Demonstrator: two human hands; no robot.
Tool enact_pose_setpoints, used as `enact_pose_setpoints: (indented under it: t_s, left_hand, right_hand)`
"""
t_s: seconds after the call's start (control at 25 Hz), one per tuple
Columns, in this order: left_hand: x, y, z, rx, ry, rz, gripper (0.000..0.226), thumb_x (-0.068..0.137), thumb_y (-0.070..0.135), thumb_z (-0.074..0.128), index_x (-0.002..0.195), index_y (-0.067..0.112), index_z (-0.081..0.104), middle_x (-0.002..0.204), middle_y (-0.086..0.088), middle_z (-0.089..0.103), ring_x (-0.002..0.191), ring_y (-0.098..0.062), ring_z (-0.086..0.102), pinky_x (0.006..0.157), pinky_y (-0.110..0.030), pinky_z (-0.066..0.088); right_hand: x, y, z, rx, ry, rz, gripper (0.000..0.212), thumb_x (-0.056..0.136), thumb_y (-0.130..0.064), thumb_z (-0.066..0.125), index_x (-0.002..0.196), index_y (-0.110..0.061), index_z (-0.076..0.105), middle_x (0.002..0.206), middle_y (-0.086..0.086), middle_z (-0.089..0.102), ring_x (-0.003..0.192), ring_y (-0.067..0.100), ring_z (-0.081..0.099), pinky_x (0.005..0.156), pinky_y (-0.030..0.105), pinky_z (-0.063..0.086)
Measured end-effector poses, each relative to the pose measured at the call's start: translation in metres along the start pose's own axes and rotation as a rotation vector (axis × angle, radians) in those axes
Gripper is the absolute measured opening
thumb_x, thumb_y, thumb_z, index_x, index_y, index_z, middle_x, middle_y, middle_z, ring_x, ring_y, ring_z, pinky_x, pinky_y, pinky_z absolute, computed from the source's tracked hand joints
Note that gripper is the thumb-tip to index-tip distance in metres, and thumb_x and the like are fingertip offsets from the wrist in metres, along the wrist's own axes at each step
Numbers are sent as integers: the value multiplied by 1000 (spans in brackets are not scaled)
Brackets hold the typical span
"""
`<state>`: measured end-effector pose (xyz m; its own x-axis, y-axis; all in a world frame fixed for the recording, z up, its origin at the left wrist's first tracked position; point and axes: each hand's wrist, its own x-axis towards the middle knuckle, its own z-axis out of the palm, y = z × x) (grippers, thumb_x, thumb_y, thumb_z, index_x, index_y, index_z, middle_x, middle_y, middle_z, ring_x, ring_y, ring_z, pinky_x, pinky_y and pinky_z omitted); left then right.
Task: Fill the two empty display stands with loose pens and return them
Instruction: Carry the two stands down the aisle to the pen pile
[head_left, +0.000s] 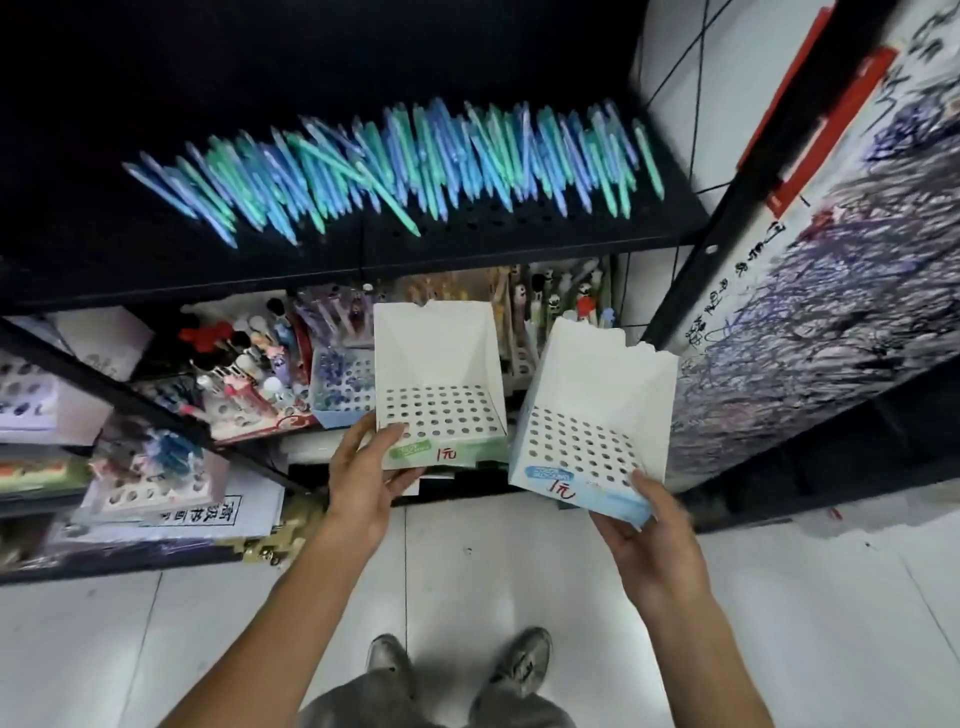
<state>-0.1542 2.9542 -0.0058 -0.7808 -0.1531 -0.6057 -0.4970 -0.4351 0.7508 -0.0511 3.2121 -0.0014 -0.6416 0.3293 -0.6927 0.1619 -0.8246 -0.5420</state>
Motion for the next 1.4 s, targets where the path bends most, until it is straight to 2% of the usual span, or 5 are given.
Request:
enact_pose_setpoints:
  t_s: [0.24, 0.64, 1.04, 1.16, 1.4]
  left_hand:
    - [-14, 19, -29, -94, 105, 102, 45, 89, 9, 68, 131, 21, 58, 116, -6, 73, 107, -26, 69, 80, -41, 58]
    - [-39, 55, -79, -173, 48, 211, 43, 92, 6, 63, 134, 13, 55, 112, -4, 75, 104, -24, 71, 73, -36, 61]
    - [-80, 101, -121, -131, 7, 308, 31, 93, 6, 60, 123, 15, 62, 104, -6, 75, 79, -16, 74, 65, -34, 63]
    - [-86, 130, -129, -154, 5, 376, 34, 94, 8, 60, 127, 16, 60, 104, -4, 77, 85, -18, 74, 77, -39, 62]
    - [-85, 192, -127, -305, 94, 532, 43, 95, 10, 62, 136, 16, 52, 117, -3, 71, 98, -20, 72, 74, -36, 62]
  right_hand:
    - [14, 1, 34, -84, -66, 84, 31, 89, -12, 64, 119, -12, 59, 112, 9, 72, 86, 19, 75, 66, 32, 62]
    - [-36, 21, 75, -188, -219, 30, 54, 72, -17, 72, 123, -9, 58, 123, 14, 68, 105, 27, 69, 68, 34, 62]
    - [-98, 0, 136, -222, -410, -100, 37, 74, -19, 71, 109, -12, 61, 120, 14, 70, 100, 24, 70, 67, 32, 61]
    - [-109, 0, 165, -232, -462, -120, 39, 76, -18, 71, 114, -10, 61, 121, 12, 69, 105, 24, 69, 71, 33, 61]
    - [-114, 6, 230, -267, -490, -86, 21, 91, -14, 65, 111, -10, 61, 121, 13, 67, 107, 27, 67, 70, 34, 62]
